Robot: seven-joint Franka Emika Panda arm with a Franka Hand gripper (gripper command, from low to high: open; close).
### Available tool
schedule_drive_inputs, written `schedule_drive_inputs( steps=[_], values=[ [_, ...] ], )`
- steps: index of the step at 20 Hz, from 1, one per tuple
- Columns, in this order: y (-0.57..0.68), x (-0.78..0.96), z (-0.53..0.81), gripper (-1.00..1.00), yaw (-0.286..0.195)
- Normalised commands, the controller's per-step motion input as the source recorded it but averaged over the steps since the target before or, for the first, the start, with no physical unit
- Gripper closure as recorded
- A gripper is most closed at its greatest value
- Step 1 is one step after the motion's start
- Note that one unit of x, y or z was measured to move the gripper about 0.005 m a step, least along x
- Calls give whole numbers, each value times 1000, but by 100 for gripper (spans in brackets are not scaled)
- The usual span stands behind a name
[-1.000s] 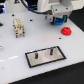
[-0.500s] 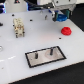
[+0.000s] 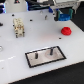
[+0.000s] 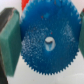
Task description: Insert the blue gear onto the right peg, followed by the red gear
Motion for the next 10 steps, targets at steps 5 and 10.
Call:
schedule_drive_inputs(
  steps=[5, 10],
  values=[
    [-249, 819, 413, 100, 0],
    [-281, 804, 321, 100, 0]
  ],
)
